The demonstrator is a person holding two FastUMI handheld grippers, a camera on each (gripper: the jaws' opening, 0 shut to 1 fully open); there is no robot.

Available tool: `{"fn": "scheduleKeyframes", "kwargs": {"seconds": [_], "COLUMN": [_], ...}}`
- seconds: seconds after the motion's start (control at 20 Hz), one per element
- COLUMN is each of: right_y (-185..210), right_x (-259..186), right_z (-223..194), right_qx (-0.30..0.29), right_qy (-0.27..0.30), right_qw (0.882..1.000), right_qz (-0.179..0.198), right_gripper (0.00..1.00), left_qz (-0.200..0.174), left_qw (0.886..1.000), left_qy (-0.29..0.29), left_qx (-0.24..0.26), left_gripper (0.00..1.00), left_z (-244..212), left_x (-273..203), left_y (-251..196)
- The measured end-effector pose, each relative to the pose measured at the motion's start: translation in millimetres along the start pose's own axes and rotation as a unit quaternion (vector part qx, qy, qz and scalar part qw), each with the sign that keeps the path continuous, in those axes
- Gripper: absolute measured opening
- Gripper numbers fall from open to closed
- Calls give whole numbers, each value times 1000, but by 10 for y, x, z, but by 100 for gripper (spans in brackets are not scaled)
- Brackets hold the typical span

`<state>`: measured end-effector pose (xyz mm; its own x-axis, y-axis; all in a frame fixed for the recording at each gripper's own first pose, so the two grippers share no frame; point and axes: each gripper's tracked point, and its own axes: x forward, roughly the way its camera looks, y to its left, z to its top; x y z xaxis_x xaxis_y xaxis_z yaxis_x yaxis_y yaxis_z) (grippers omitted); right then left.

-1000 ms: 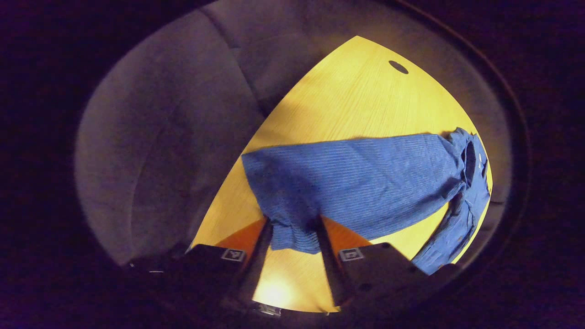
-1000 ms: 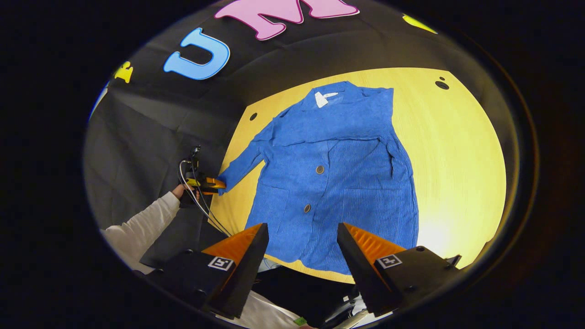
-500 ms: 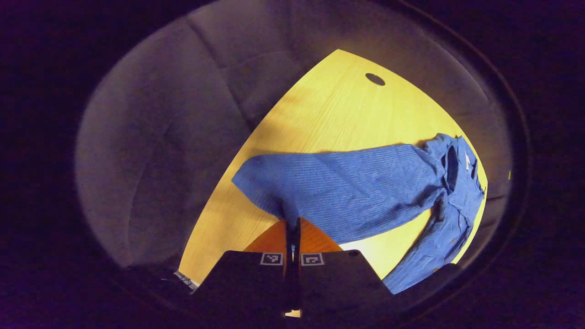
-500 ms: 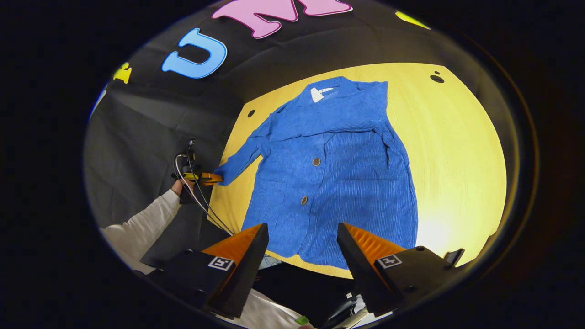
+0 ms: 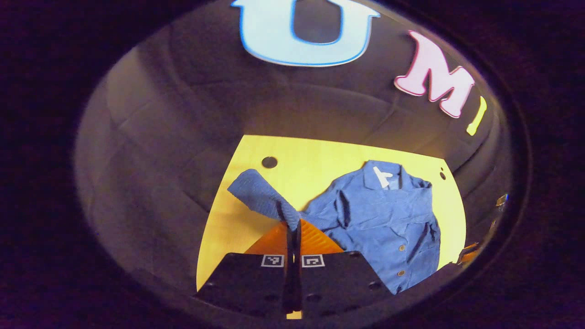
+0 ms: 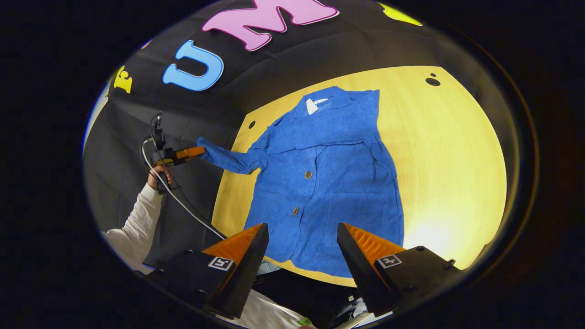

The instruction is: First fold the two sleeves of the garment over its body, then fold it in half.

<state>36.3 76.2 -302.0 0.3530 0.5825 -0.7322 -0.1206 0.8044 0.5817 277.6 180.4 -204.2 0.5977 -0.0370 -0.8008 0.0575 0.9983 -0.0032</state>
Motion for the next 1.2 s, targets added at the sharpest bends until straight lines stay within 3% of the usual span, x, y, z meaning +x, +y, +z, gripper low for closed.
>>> {"fn": "scheduleKeyframes", "kwargs": {"seconds": [0.25,0.5,0.75,0.95,1.2], "right_y": [-299,-774,-1273,-1428,-1527], "right_x": [-231,-551,-707,-658,-605], "right_z": [68,-66,-92,-117,-185], "right_qx": [24,38,84,113,124], "right_qy": [-25,-35,-56,-60,-54], "right_qw": [999,998,994,991,990], "right_qz": [-4,-27,-43,-37,-32], "right_gripper": [97,97,96,96,96], "left_qz": [-67,-130,-125,-108,-171], "left_qw": [993,979,975,975,970], "left_qy": [-39,0,44,86,111], "left_qx": [94,156,176,175,133], "left_gripper": [0,0,0,0,7], "left_z": [589,525,297,-249,-401], "left_x": [-69,420,1186,1741,1860], "left_y": [-1509,-2900,-3565,-3877,-4307]}}
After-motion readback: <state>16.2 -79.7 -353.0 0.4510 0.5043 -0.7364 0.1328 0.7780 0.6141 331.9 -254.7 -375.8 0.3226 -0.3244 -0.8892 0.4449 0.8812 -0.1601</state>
